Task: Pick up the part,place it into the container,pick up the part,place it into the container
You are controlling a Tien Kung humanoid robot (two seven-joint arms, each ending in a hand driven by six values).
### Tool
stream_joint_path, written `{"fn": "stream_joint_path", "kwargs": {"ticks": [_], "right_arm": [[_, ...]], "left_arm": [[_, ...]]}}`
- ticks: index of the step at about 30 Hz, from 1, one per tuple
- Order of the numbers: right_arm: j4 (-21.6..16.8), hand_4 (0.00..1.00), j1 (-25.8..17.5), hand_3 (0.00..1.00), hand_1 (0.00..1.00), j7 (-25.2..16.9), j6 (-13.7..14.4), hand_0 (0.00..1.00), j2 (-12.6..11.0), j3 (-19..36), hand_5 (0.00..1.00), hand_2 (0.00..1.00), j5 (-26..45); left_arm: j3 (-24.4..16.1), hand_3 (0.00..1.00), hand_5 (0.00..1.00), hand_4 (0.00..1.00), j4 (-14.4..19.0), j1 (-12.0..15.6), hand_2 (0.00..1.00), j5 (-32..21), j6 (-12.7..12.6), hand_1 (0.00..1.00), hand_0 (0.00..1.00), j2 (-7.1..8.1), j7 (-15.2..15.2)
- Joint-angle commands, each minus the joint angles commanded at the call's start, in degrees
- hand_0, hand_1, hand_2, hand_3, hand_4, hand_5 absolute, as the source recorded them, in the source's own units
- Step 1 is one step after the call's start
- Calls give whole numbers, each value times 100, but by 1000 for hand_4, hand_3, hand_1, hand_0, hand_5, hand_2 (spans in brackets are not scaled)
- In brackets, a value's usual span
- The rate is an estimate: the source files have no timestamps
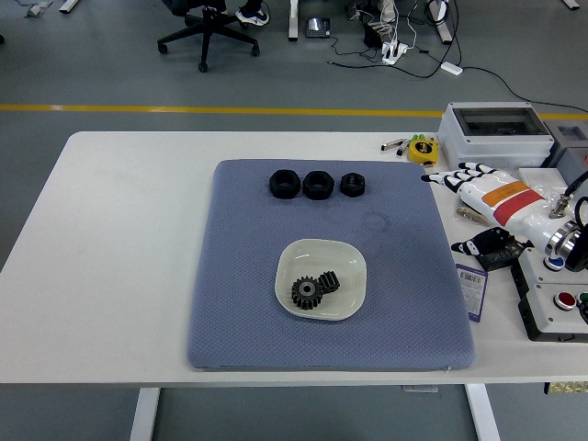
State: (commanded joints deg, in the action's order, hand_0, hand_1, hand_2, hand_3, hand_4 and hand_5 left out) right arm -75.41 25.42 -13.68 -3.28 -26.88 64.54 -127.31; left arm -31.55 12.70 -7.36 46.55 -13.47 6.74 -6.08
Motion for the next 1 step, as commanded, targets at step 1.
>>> {"fn": "stream_joint_path", "kwargs": {"ticks": [1], "right_arm": [[21,995,3,982,911,48,51,987,0,-19,73,942,131]], "left_arm": [[16,554,578,616,0,-4,638,-30,-4,654,680,-1,7]]}}
